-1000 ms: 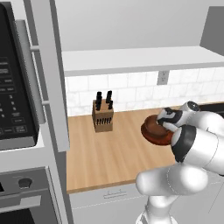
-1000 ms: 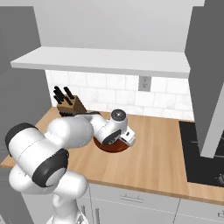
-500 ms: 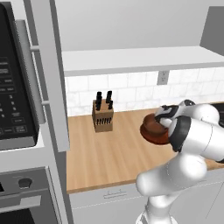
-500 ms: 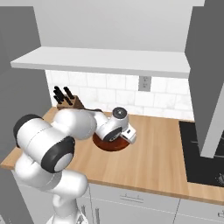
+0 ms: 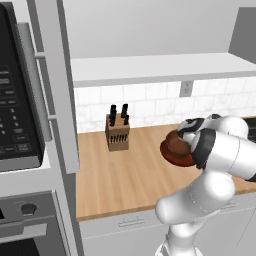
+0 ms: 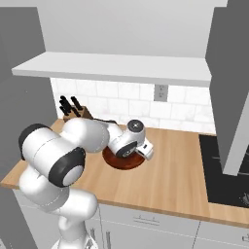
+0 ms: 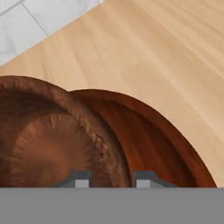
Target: Pick up the bowls on the counter and stack them on top of one another in the open cabinet. Place the smaller bowl on top of the larger bowl.
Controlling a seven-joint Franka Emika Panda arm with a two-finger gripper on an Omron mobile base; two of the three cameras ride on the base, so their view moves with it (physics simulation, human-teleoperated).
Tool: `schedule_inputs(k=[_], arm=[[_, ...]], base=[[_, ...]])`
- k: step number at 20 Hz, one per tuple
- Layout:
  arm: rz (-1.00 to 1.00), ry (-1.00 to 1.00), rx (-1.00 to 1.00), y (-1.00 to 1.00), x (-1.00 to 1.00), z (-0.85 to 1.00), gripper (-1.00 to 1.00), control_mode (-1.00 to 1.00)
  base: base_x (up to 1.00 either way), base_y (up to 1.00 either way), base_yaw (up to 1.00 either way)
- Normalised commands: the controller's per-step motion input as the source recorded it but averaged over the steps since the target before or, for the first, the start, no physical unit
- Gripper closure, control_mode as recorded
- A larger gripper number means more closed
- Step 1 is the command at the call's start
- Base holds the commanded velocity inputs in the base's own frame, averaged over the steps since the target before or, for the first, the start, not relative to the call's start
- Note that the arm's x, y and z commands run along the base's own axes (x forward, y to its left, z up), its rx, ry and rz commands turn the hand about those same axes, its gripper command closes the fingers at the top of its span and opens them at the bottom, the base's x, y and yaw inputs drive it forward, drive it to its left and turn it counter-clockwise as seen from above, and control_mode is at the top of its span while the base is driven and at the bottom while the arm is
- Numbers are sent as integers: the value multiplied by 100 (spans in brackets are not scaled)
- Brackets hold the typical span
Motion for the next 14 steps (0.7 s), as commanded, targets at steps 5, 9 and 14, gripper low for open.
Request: schedule_inputs(k=[5,9,14], arm=[[-1,-6,0,0,-1,66,-100,-100],[-13,0,6,-26,-47,58,-100,-100],[-15,13,6,-32,-86,-3,-100,-100]], base=[[0,0,0],[0,0,0],[0,0,0]])
